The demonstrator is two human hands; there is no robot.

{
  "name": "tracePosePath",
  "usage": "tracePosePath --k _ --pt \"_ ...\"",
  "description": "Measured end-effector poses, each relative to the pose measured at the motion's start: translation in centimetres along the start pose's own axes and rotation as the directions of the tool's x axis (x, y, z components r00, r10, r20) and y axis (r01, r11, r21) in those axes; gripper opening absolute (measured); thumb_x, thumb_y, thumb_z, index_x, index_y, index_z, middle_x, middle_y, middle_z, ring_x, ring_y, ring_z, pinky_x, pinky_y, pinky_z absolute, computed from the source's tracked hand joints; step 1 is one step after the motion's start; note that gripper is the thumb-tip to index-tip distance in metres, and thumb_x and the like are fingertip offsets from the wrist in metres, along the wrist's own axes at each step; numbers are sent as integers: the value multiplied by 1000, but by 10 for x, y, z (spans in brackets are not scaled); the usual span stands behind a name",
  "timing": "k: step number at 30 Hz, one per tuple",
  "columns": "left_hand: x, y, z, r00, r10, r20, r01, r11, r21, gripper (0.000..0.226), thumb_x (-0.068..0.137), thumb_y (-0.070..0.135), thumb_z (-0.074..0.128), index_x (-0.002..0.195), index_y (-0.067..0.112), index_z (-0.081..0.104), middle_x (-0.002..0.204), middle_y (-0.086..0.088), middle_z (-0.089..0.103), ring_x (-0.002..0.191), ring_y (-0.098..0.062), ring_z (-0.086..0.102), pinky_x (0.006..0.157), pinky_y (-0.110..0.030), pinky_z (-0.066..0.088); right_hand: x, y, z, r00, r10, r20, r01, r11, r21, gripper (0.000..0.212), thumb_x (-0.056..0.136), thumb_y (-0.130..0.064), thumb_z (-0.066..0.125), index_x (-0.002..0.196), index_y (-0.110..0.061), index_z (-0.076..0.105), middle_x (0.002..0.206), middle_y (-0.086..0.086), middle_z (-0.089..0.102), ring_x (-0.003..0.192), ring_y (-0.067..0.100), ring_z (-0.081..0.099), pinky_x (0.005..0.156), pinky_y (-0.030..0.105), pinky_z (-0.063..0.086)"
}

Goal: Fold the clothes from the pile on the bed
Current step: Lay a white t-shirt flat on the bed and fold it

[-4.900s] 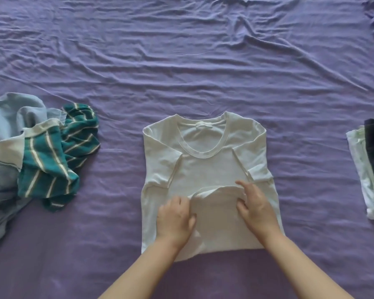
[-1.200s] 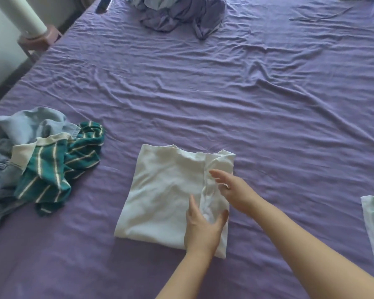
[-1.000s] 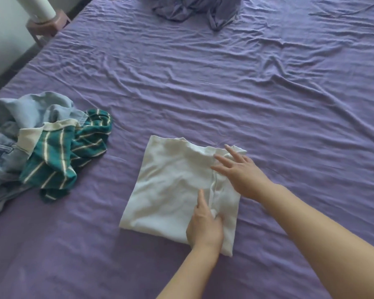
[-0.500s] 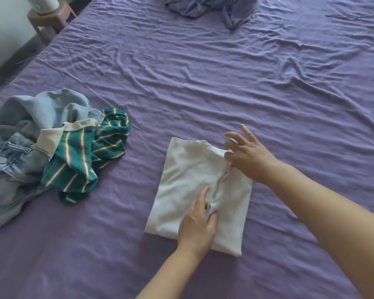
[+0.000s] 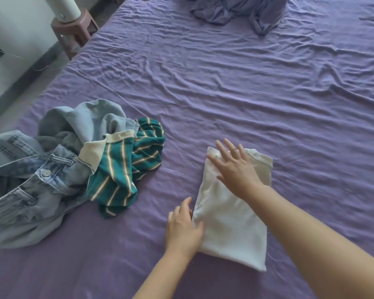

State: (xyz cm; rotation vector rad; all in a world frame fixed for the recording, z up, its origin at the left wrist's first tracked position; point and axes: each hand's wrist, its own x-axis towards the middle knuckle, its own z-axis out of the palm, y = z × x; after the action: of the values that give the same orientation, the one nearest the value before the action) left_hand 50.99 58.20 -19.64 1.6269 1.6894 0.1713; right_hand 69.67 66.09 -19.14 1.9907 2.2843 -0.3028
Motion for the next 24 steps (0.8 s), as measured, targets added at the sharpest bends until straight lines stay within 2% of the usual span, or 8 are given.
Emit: tracePosePath --k 4,6,8,12,15,17,20,24 --pt "22 13 2 992 -46 116 55 995 -81 83 83 40 64 149 15 20 143 -7 38 132 -24 35 109 -33 29 -40 2 21 917 397 30 -396 901 176 82 89 -42 54 149 -29 0 157 11 -11 144 28 -11 116 48 2" --pt "34 26 6 993 -54 106 64 994 -88 80 85 38 63 148 11 23 143 -11 37 132 -26 36 108 -33 30 -67 2 28 791 603 100 -594 721 356 87 87 -43 58 150 -25 1 157 15 -6 144 32 1 115 48 12" --pt "47 37 10 991 -102 92 112 987 -111 76 86 37 63 146 9 26 142 -13 38 129 -28 39 104 -33 33 -87 -1 35 699 699 149 -665 561 493 89 85 -40 62 150 -20 5 156 18 6 139 37 20 109 48 23" --pt "64 46 17 975 -205 86 218 958 -187 66 82 38 67 133 4 42 129 -13 54 118 -28 52 92 -32 42 -100 -10 46 704 704 97 -595 509 623 86 84 -24 67 150 -16 12 139 15 44 121 36 43 99 44 34" --pt "68 44 19 939 -289 186 340 862 -377 56 78 41 72 116 2 59 114 -13 65 104 -27 62 91 -34 49 -98 -7 45 592 764 259 -526 122 842 67 81 -22 70 138 -11 38 125 12 57 117 32 52 91 38 43" --pt "63 46 20 923 -257 285 372 781 -502 47 79 38 73 111 5 65 105 -12 70 96 -28 67 90 -42 53 -100 -3 42 575 739 351 -482 -41 875 31 79 -26 70 107 -14 61 103 4 67 99 25 62 76 33 46" --pt "53 51 19 937 -165 307 325 734 -596 27 83 32 70 103 14 66 98 -7 72 88 -24 70 83 -41 56 -109 2 34 634 685 358 -382 -125 916 4 84 -26 65 87 -25 64 91 -2 70 89 20 65 81 40 52" --pt "31 71 18 928 -79 364 318 676 -664 18 89 30 64 100 16 65 93 -8 74 83 -26 70 75 -41 58 -136 20 18 688 662 297 -296 -118 948 17 90 -24 58 100 -36 64 97 -12 70 92 11 66 85 35 52"
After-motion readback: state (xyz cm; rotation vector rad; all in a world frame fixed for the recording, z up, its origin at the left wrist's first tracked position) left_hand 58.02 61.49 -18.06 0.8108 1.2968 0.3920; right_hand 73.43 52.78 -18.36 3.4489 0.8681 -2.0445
